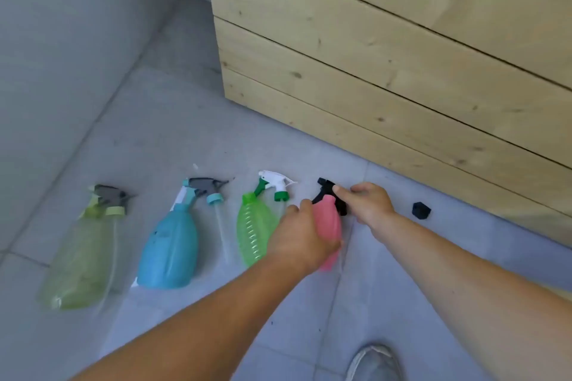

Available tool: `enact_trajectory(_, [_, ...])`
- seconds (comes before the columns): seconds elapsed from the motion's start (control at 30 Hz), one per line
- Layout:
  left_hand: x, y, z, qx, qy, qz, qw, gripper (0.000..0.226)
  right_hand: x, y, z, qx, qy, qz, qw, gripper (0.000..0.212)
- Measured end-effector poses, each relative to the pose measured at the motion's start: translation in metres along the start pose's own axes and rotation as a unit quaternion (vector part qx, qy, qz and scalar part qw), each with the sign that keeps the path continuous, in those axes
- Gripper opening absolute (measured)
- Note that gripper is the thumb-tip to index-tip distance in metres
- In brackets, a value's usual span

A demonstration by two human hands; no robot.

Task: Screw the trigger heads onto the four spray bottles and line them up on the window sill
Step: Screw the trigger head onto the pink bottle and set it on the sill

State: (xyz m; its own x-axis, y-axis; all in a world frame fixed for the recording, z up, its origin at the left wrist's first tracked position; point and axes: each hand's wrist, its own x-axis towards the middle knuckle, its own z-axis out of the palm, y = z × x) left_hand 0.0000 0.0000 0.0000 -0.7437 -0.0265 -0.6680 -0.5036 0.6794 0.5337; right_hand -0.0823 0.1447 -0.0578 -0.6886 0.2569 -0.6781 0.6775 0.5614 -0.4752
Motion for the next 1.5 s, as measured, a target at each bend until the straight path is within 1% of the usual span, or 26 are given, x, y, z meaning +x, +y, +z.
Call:
enact_trajectory(0.07, [0.001,-0.001,0.007,0.022,-0.003,-0.015,1.0,0.067,0.004,0.0,-0.002,-0.002,-0.006,0.008,1.0,0.062])
enact_trajectory(0.2, [0.001,-0.002,0.02,0.032,-0.013,-0.054,0.998,0.066,0.007,0.001,-0.01,0.009,-0.048,0.028,0.998,0.031])
enact_trajectory(0.27, [0.001,0.002,0.027,0.054,-0.004,-0.051,0.997,0.069,0.01,0.0,-0.013,0.021,-0.057,0.02,0.998,0.026])
enact_trajectory(0.4, [-0.002,0.01,0.04,0.059,0.004,-0.057,0.997,0.071,0.01,-0.001,-0.017,0.011,-0.087,0.016,0.996,0.032])
enact_trajectory(0.5, [-0.002,0.011,0.042,0.051,0.013,-0.063,0.997,0.067,0.009,-0.003,-0.015,0.004,-0.088,0.017,0.996,0.036])
enact_trajectory(0.63, [-0.005,0.006,0.042,0.024,0.026,-0.078,0.996,0.07,0.009,-0.009,-0.013,-0.015,-0.088,0.023,0.996,0.041])
enact_trajectory(0.7, [-0.008,0.002,0.044,0.002,0.039,-0.076,0.996,0.07,0.01,-0.01,-0.013,-0.026,-0.081,0.018,0.996,0.038])
enact_trajectory(0.9, [-0.016,-0.009,0.054,-0.056,0.059,-0.081,0.993,0.069,0.009,-0.007,-0.009,-0.089,-0.067,-0.009,0.994,0.04])
enact_trajectory(1.07, [-0.023,-0.012,0.061,-0.1,0.079,-0.06,0.99,0.066,0.005,-0.009,-0.006,-0.095,-0.061,-0.027,0.993,0.037])
enact_trajectory(1.13, [-0.028,-0.017,0.068,-0.116,0.082,-0.048,0.989,0.064,0.003,-0.006,-0.004,-0.084,-0.06,-0.032,0.994,0.032])
enact_trajectory(1.2, [-0.033,-0.022,0.074,-0.128,0.093,-0.044,0.987,0.068,0.003,-0.004,-0.003,-0.083,-0.071,-0.041,0.993,0.027])
enact_trajectory(1.27, [-0.039,-0.025,0.077,-0.141,0.097,-0.044,0.984,0.081,0.003,-0.002,-0.004,-0.081,-0.09,-0.05,0.991,0.026])
enact_trajectory(1.33, [-0.045,-0.024,0.075,-0.182,0.09,-0.036,0.978,0.099,-0.003,-0.003,-0.01,-0.071,-0.108,-0.066,0.989,0.027])
enact_trajectory(1.4, [-0.049,-0.019,0.071,-0.242,0.081,-0.034,0.966,0.109,-0.011,-0.007,-0.019,-0.063,-0.131,-0.078,0.986,0.024])
enact_trajectory(1.43, [-0.053,-0.016,0.068,-0.275,0.079,-0.036,0.958,0.109,-0.017,-0.012,-0.026,-0.063,-0.144,-0.084,0.984,0.021])
enact_trajectory(1.47, [-0.057,-0.014,0.064,-0.305,0.075,-0.032,0.949,0.103,-0.026,-0.018,-0.034,-0.066,-0.152,-0.092,0.982,0.019])
enact_trajectory(1.5, [-0.063,-0.01,0.058,-0.331,0.065,-0.028,0.941,0.092,-0.036,-0.025,-0.042,-0.066,-0.156,-0.102,0.98,0.017])
